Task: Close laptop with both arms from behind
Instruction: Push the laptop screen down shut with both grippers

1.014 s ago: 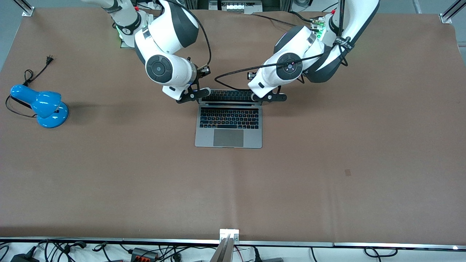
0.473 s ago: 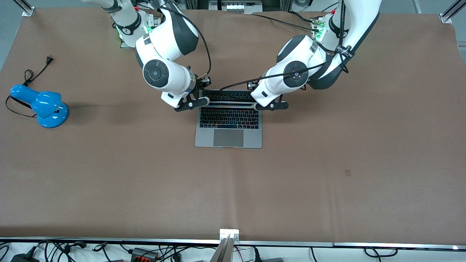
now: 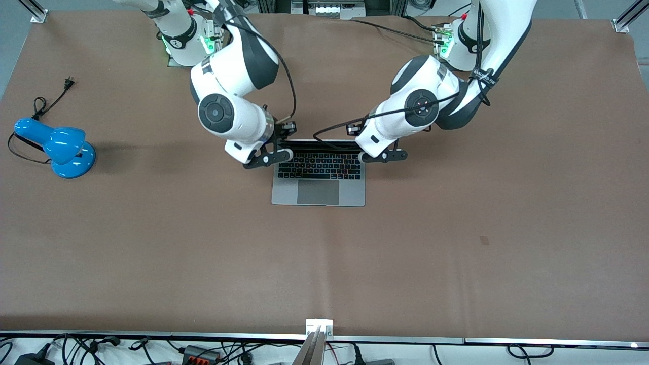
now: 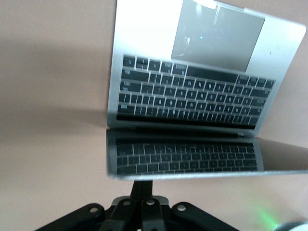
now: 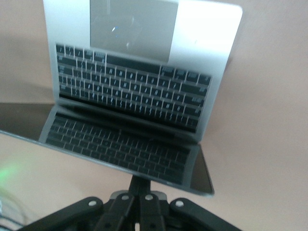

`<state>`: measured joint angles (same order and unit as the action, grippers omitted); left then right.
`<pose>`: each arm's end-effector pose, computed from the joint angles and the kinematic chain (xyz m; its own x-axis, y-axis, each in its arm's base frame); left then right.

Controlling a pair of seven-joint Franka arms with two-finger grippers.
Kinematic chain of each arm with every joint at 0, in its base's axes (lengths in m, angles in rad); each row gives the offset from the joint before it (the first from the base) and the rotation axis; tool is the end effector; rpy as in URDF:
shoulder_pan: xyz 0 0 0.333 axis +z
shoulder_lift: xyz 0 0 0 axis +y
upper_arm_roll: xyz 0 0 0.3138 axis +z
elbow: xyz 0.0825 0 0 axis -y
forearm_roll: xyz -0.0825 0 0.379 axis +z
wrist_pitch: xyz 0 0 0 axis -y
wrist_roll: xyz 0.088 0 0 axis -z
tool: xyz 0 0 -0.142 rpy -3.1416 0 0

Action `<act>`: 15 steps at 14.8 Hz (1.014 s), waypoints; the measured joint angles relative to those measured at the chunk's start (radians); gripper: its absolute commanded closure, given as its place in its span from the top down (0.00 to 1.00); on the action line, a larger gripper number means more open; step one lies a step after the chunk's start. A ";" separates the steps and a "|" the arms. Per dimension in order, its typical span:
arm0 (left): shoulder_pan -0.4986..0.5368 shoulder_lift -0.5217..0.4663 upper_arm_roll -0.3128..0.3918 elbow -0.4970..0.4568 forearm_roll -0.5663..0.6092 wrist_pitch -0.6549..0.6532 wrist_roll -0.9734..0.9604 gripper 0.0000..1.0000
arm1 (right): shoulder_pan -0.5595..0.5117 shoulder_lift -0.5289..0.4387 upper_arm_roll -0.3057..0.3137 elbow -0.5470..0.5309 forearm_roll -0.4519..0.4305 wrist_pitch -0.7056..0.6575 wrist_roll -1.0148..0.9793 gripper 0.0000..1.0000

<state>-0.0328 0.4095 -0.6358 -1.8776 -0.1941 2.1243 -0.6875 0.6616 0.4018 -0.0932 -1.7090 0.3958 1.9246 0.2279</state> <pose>0.4798 -0.3774 0.2973 0.9360 0.1117 -0.3338 0.1927 -0.9562 0.2202 0.5075 0.3760 0.3160 0.9442 0.1976 -0.2635 0.1329 -0.9606 -0.2440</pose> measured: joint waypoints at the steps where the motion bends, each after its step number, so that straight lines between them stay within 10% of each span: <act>1: 0.000 0.016 0.004 0.009 0.016 0.005 0.000 0.00 | -0.006 0.019 0.000 0.018 -0.006 0.011 0.000 0.00; 15: -0.005 0.205 0.039 0.112 0.127 0.080 0.000 0.00 | -0.020 0.282 -0.017 0.148 -0.057 0.212 0.000 0.00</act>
<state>-0.0383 0.6145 -0.5970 -1.7654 -0.0675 2.2043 -0.6874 0.6419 0.6834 -0.1099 -1.5612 0.3392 2.1364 0.2276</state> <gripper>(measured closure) 0.991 0.991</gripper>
